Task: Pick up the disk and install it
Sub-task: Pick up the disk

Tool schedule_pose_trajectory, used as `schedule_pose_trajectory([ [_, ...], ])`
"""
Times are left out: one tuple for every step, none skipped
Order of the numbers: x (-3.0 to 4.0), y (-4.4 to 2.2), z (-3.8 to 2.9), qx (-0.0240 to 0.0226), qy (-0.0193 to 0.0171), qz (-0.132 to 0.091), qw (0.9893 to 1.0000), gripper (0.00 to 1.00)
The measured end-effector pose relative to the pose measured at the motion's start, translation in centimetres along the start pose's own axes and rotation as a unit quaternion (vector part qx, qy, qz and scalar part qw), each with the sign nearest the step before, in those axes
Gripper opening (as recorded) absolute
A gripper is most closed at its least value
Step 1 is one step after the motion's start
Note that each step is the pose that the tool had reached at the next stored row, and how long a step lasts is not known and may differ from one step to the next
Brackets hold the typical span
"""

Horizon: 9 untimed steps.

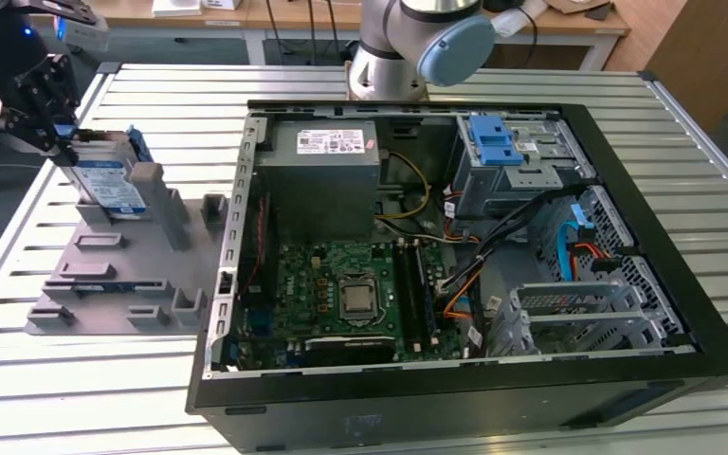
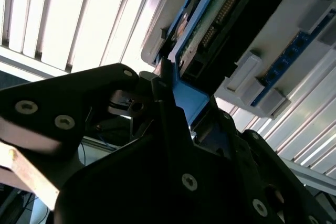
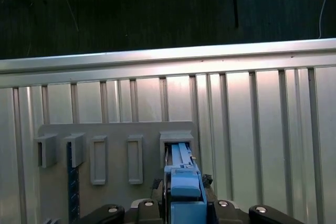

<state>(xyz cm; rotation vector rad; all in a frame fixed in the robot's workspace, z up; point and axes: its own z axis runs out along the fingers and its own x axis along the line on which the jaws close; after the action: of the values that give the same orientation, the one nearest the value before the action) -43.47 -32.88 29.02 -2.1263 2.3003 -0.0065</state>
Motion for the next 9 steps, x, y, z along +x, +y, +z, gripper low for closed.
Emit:
schedule_pose_trajectory([
  [0.0, 0.0, 0.0, 0.0, 0.0, 0.0, 1.0, 0.43],
  [0.0, 0.0, 0.0, 0.0, 0.0, 0.0, 1.0, 0.37],
  [0.0, 0.0, 0.0, 0.0, 0.0, 0.0, 1.0, 0.37],
  [0.0, 0.0, 0.0, 0.0, 0.0, 0.0, 1.0, 0.37],
  [0.0, 0.0, 0.0, 0.0, 0.0, 0.0, 1.0, 0.37],
  [0.0, 0.0, 0.0, 0.0, 0.0, 0.0, 1.0, 0.37],
  [0.0, 0.0, 0.0, 0.0, 0.0, 0.0, 1.0, 0.37],
  [0.0, 0.0, 0.0, 0.0, 0.0, -0.002, 1.0, 0.37],
  [0.0, 0.0, 0.0, 0.0, 0.0, -0.006, 1.0, 0.37],
])
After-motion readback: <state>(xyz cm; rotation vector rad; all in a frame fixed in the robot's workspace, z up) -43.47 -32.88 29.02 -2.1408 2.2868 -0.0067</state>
